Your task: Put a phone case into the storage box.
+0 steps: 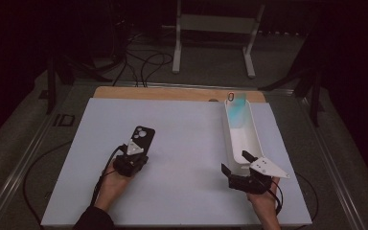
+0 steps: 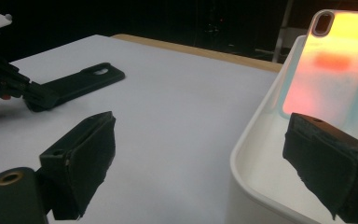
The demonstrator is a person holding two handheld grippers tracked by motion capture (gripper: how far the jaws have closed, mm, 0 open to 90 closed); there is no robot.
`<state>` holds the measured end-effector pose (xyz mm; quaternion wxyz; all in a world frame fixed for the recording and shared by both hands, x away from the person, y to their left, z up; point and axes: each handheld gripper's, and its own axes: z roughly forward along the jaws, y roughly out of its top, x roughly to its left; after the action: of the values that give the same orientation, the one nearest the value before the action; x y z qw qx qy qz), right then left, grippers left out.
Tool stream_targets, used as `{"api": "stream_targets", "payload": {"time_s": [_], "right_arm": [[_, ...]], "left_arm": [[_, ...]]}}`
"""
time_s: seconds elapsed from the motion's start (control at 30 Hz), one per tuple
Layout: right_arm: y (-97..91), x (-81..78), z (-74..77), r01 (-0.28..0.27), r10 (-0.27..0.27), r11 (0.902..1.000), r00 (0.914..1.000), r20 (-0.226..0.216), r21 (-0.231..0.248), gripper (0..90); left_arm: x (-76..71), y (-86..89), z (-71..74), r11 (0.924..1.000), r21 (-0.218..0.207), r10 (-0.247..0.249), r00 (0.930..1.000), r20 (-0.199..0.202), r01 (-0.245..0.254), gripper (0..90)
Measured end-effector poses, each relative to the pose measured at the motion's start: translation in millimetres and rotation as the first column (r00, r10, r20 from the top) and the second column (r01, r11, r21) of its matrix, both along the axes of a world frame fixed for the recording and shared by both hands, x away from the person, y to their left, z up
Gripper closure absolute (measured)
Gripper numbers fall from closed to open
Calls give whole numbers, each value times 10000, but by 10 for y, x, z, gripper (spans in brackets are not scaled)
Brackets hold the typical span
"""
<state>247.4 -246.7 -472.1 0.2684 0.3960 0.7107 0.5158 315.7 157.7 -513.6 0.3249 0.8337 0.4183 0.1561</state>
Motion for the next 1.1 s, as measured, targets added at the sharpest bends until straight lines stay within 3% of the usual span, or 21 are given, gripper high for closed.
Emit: {"api": "stream_targets", "payload": {"time_s": [0.13, 0.2, 0.3, 0.37, 0.47, 0.53, 0.67, 0.73, 0.83, 0.93, 1.03, 1.1], "right_arm": [[0, 2, -1, 17, -17, 10000, 10000, -5, -3, 92], [2, 3, -2, 27, -27, 10000, 10000, 1, -16, 92], [11, 7, -5, -4, 4, 10000, 10000, 17, -56, 92], [12, 3, -4, -11, 11, 10000, 10000, 10, -64, 92], [6, 3, -2, 37, -37, 10000, 10000, 9, -13, 92], [2, 4, -2, 26, -26, 10000, 10000, 8, -9, 92], [0, 2, 2, -41, 41, 10000, 10000, 2, 24, 98], [-3, 1, 4, -74, 74, 10000, 10000, 25, 38, 106], [-2, -1, 13, -119, 118, 9999, 9999, 94, 38, 106], [7, -1, 20, -135, 134, 9999, 9998, 166, 45, 107], [10, 0, 22, -166, 165, 9999, 9997, 196, 22, 107], [9, -1, 23, -192, 192, 9998, 9996, 224, 0, 107]], "left_arm": [[2, 163, -5, 9974, -136, 713, 9974, -33, -714, 898], [-2, 169, -13, 9976, -164, 671, 9977, -52, -671, 898], [-7, 112, -56, 9985, 145, 527, 9986, -38, -527, 899], [-5, 120, -47, 9985, -79, 541, 9985, -88, -542, 898], [-28, 141, 2, 9983, -302, 504, 9986, 139, -500, 895], [-64, 178, 71, 9961, -735, 518, 9976, 456, -483, 874], [-195, 294, 235, 9905, -1366, 360, 9898, 1380, -170, 729], [-277, 375, 307, 9840, -1782, 276, 9839, 1766, 44, 661], [-414, 527, 390, 9786, -2058, 552, 9729, 2245, -80, 564], [-512, 657, 418, 9728, -2285, 944, 9658, 2414, -380, 447], [-611, 763, 405, 9714, -2200, 1473, 9537, 2622, -895, 273], [-645, 798, 394, 9736, -2034, 1565, 9521, 2626, -1039, 153]]}}
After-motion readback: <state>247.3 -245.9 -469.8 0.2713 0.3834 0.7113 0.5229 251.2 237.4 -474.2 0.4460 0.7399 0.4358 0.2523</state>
